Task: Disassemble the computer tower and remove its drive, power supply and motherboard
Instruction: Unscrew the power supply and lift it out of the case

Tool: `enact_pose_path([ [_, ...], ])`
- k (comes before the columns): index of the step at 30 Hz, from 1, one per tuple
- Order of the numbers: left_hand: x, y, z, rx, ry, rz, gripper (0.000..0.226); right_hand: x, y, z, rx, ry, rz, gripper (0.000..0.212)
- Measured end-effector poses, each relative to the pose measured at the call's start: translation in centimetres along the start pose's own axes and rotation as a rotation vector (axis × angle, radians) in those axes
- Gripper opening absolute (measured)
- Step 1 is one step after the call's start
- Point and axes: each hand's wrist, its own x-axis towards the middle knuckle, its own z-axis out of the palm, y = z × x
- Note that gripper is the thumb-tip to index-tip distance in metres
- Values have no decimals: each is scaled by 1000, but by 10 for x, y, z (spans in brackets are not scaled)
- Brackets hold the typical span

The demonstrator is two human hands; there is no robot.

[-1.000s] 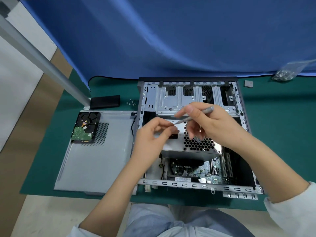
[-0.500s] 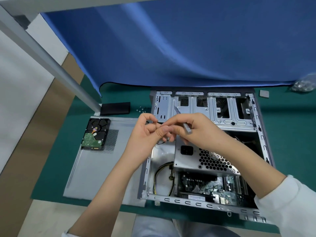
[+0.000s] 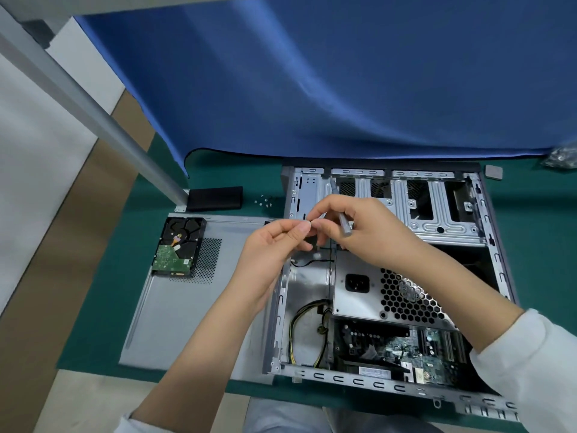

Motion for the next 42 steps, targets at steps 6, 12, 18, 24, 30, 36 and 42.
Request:
enact_pose_path([
  [6,14,2,-8,18,16,-24,16,17,7,2,-31,-41,-3,8],
  [12,61,0,-43,367,210,55,3,56,33,4,-234,-114,115,11],
  [18,134,-14,-83,790,420,18,10,110,46,23,-272,-154,257,17],
  [24,182,-40,-96,1004,411,-49,14,124,57,33,-161,-206,347,15],
  [30,213,-64,-98,1150,391,-66,20,124,68,37,-116,-201,351,15],
  [36,229,-71,-100,1133,422,-75,23,127,73,40,-113,-182,339,20],
  [42,235,-73,-96,1181,432,-97,24,126,74,40,-94,-179,331,20],
])
